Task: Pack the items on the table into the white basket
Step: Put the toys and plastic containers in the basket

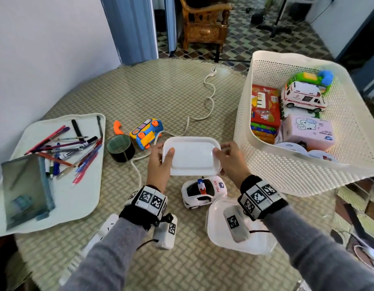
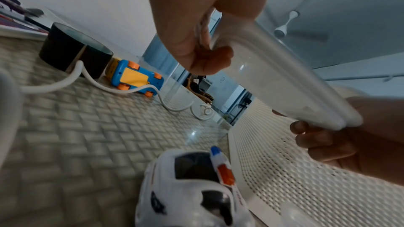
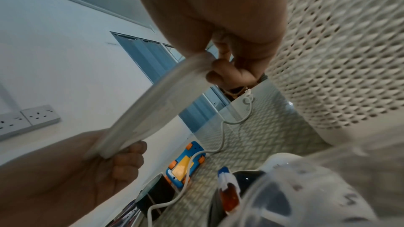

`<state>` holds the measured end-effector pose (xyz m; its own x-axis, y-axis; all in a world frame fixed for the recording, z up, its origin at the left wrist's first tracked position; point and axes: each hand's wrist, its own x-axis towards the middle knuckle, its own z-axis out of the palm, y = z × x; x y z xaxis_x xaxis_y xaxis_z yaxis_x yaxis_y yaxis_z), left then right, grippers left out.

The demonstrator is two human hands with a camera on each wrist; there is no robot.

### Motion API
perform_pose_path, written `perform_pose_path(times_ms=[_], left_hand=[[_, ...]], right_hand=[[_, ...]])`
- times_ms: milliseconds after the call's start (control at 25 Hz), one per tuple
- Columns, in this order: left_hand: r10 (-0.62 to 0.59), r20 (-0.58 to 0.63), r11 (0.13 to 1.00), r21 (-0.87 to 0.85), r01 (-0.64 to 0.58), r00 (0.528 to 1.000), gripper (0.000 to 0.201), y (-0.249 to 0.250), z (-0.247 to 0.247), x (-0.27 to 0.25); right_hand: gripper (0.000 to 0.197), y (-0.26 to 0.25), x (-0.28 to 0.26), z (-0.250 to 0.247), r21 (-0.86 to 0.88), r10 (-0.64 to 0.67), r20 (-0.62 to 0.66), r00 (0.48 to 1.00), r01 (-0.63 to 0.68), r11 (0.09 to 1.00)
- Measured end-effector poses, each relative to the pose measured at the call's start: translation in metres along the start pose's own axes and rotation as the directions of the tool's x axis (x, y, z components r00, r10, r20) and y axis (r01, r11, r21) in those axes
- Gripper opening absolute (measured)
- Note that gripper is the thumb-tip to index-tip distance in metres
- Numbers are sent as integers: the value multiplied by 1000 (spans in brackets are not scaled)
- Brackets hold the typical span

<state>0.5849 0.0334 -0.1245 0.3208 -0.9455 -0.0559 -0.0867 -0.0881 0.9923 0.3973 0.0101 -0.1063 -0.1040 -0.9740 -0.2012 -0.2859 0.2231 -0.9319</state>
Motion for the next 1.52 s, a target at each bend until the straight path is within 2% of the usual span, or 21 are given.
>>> perform_pose_path(times_ms=[120,320,480,600,680,800,880,1040,1200,1320,1400,1480,1520], left_hand=[[-16,76,999,-49,20,997,29,6,6,-24],[-35,228,994,-91,57,973,35,0,25,-64],[44,285,983,161,-93,958,65,-27,52,-97],[2,320,959,267,-92,947,77,-44,62,-121],[-5,300,948,305,-91,954,83,-54,63,-130],[-4,291,952,295,-85,957,80,-57,69,-133],[14,305,964,249,-93,952,71,-58,72,-134],[13,271,974,214,-73,962,40,-63,70,-133],[14,187,981,189,-50,982,32,-58,74,-137],[-5,98,980,197,-15,995,20,-56,78,-141],[-6,42,981,195,-2,999,19,-58,81,-144],[-13,3,981,193,12,1000,20,-59,84,-147],[-14,-14,981,195,16,1000,21,-59,85,-147]], right_hand=[[24,5,-28,-11,-71,-52,-74,996,47,996],[13,28,-63,-33,-160,-81,-290,954,36,987],[15,66,-84,-54,-151,-61,-479,876,-13,989],[24,87,-98,-61,-229,28,-531,847,-176,957],[24,94,-108,-60,-248,46,-510,859,-198,948],[18,105,-116,-58,-190,-24,-488,873,-80,979],[21,113,-119,-60,-175,-62,-487,871,-28,984],[25,123,-123,-63,-239,-67,-368,927,-24,971],[24,123,-120,-74,-312,-100,-266,959,12,950],[26,121,-105,-77,-390,-121,-142,982,57,919],[42,125,-98,-75,-512,-113,-8,994,93,854],[59,135,-94,-73,-604,-106,44,993,111,789],[57,135,-94,-74,-607,-106,41,993,109,787]])
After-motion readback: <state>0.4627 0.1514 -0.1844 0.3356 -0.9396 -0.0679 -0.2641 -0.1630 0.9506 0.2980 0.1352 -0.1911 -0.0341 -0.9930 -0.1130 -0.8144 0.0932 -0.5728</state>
